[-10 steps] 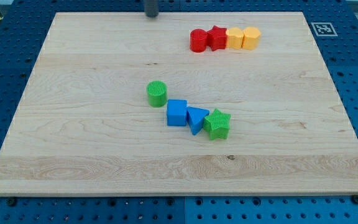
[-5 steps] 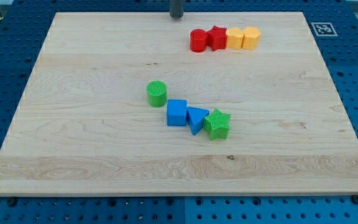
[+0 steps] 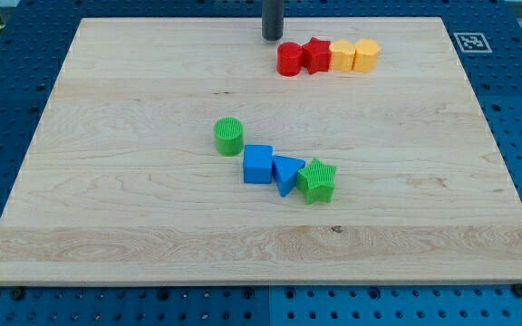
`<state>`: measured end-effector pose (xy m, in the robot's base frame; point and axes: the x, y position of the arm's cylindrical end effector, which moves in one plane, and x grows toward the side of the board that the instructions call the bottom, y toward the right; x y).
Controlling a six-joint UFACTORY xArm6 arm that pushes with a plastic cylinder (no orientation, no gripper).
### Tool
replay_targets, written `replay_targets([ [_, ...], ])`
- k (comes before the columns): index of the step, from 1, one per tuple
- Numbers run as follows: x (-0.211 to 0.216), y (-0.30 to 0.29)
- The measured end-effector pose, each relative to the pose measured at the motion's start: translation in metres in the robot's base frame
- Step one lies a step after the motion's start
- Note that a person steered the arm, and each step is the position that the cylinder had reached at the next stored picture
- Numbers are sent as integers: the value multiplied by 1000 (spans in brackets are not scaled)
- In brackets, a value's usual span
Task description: Move the red circle to the bottom of the red star
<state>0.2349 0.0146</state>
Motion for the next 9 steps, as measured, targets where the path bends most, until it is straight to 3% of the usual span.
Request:
replay_targets([
  [4,64,27],
  [9,98,16],
])
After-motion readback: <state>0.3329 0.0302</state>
